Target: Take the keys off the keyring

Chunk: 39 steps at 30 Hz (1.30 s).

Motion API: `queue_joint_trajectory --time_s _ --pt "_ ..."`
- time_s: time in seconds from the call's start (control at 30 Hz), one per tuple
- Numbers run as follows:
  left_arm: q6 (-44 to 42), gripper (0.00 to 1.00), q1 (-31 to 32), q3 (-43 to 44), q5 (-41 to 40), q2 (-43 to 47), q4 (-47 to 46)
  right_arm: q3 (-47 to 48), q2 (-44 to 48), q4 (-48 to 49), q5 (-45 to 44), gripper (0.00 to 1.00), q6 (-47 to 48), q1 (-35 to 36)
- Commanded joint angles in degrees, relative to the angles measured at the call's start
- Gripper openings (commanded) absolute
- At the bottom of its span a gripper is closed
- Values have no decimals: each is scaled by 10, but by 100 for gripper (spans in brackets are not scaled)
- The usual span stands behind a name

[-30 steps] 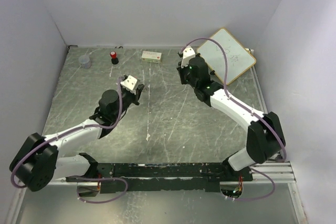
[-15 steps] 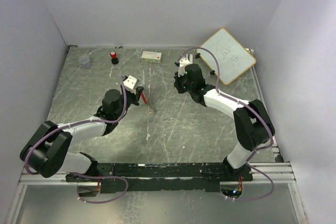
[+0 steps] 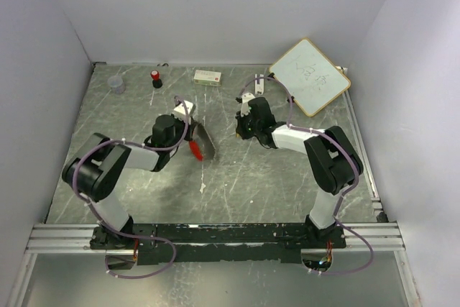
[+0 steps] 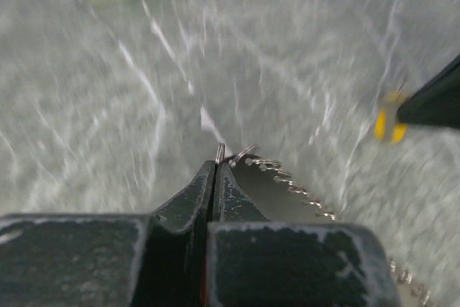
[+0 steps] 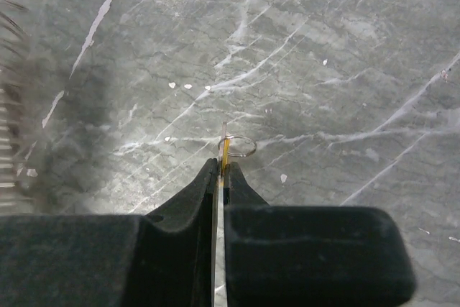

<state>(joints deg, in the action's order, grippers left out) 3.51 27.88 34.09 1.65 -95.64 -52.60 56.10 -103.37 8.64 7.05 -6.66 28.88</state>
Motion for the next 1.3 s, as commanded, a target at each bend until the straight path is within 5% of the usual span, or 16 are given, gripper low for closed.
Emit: queue_joint_trajectory --time_s 0.0,0.3,0.6,0.9,1.03,1.13,1.17,1.2,1.27 --pt "14 7 -11 28 41 -34 70 -8 -12 12 2 0 -8 -3" --pt "47 7 -19 64 79 -50 133 9 -29 -6 3 1 -16 -3" --pt "56 28 -20 79 84 -60 157 31 -52 -26 -7 25 -11 -3" --pt "56 95 -20 54 96 -5 140 16 15 -14 -7 35 -2 -2" --pt "52 100 -20 35 90 55 144 -7 66 -17 -38 34 -5 -3" --pt "52 100 -20 13 83 106 146 -19 105 -11 -62 53 -16 -2" --pt "50 100 -20 5 80 124 148 -25 119 -5 -78 83 -21 -2" --pt "48 100 -20 -3 73 139 152 -31 134 0 -99 98 -26 -3" --pt "52 100 -20 -16 46 172 167 -41 157 4 -157 100 -38 -3"
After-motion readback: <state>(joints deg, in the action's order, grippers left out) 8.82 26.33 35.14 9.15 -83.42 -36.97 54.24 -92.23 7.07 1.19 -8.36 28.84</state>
